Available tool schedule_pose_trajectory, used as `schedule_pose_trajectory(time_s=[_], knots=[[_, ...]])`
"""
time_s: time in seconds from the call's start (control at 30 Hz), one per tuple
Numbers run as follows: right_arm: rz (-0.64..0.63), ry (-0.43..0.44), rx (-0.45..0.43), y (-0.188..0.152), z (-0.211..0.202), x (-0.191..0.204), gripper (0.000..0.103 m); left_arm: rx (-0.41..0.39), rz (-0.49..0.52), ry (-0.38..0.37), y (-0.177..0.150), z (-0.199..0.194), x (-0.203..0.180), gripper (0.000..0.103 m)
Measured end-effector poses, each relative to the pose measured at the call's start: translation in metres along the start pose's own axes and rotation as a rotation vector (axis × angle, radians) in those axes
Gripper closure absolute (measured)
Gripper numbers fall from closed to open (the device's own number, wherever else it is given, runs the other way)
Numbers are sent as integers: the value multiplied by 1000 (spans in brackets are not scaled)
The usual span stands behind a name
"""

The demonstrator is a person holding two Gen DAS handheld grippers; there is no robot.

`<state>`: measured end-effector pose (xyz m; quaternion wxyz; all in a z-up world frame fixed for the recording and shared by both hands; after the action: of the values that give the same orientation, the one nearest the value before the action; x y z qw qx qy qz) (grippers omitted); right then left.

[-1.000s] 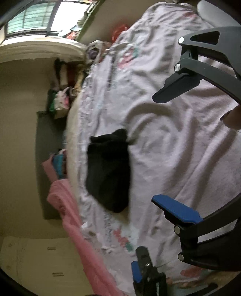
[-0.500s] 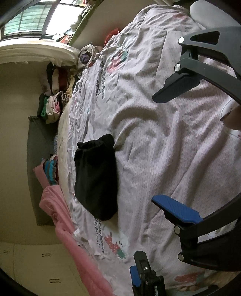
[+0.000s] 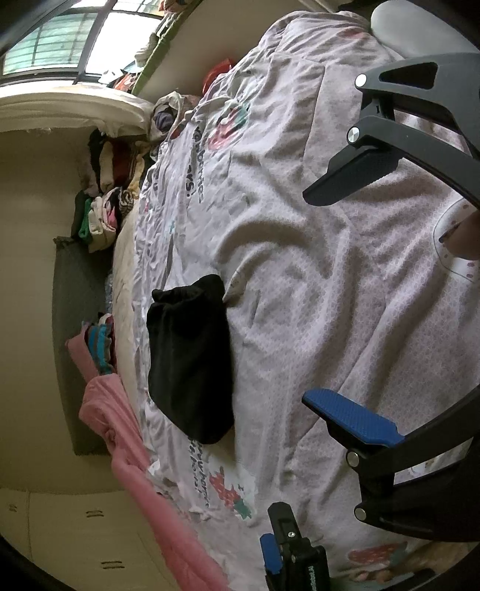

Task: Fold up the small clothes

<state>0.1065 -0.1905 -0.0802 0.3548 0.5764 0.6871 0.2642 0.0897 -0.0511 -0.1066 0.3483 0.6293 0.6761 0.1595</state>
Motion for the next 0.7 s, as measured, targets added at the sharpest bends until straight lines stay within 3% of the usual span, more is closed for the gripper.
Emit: schedule_pose_trajectory(time_s=[0.7], knots=[[-4, 11, 6, -2, 1, 5, 4, 4, 4, 20, -2, -2, 2, 9]])
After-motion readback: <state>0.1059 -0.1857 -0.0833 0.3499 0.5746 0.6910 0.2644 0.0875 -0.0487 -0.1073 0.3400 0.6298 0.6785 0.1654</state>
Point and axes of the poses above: each gripper's, at about its wrist camera, not at the fingertips, and z roughly the way its jaws point, x to its left, y to its top, the point moved 8 cm from there along z, roughly the way its jaws point, and after that the axes turned 11 degrees about -z, right-handed, at the moved point
